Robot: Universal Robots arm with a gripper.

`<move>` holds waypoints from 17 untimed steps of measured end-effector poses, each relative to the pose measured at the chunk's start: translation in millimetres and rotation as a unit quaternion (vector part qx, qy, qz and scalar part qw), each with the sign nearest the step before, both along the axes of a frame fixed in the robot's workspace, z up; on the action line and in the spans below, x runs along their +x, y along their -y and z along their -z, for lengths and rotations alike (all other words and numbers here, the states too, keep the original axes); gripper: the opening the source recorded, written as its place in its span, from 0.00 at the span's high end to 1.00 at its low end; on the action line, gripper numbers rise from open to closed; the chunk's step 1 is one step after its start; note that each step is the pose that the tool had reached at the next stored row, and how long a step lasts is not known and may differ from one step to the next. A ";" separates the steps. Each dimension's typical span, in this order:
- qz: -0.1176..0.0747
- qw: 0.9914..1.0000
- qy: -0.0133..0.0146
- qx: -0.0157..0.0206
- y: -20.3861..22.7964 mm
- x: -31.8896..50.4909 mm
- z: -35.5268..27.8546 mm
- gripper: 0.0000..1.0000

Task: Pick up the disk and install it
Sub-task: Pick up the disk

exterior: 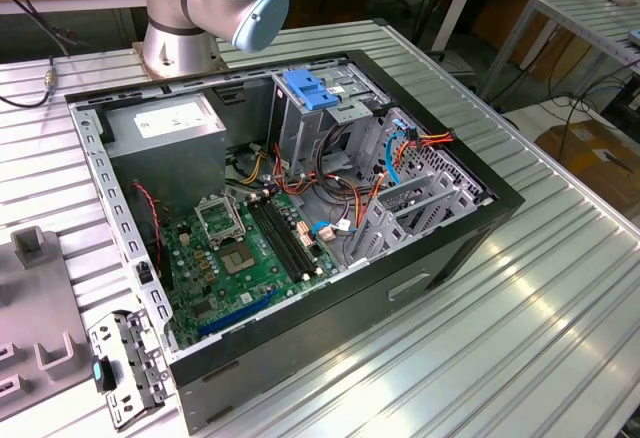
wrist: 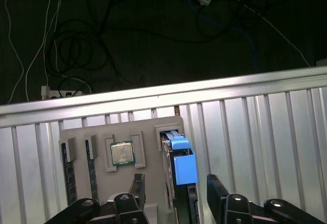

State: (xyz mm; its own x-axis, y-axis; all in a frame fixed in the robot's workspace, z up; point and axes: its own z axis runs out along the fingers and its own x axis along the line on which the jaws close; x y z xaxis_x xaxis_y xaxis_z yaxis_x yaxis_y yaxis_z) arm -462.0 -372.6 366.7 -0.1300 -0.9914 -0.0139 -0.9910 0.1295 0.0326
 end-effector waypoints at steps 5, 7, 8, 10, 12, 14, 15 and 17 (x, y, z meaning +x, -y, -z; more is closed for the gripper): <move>0.016 1.000 0.001 0.000 -0.9 0.5 5.5 0.32; 0.020 1.000 0.001 0.000 -0.9 -0.3 8.3 0.32; 0.018 1.000 0.001 0.001 -0.9 -0.7 9.3 0.32; 0.010 1.000 0.001 0.003 -0.9 -1.5 11.5 0.32; -0.009 1.000 0.000 0.003 -0.9 -1.7 14.6 0.32; -0.025 1.000 0.001 0.003 -0.9 -1.8 20.8 0.32; -0.025 1.000 0.002 0.003 -1.1 -2.4 22.4 0.32; -0.027 1.000 0.006 0.003 -1.6 -3.7 24.6 0.32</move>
State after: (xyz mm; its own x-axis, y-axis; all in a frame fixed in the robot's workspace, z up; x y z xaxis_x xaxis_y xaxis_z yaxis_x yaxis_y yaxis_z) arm -465.7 -371.0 342.1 -0.0754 -0.9969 -0.0211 -0.9970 0.0750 0.0213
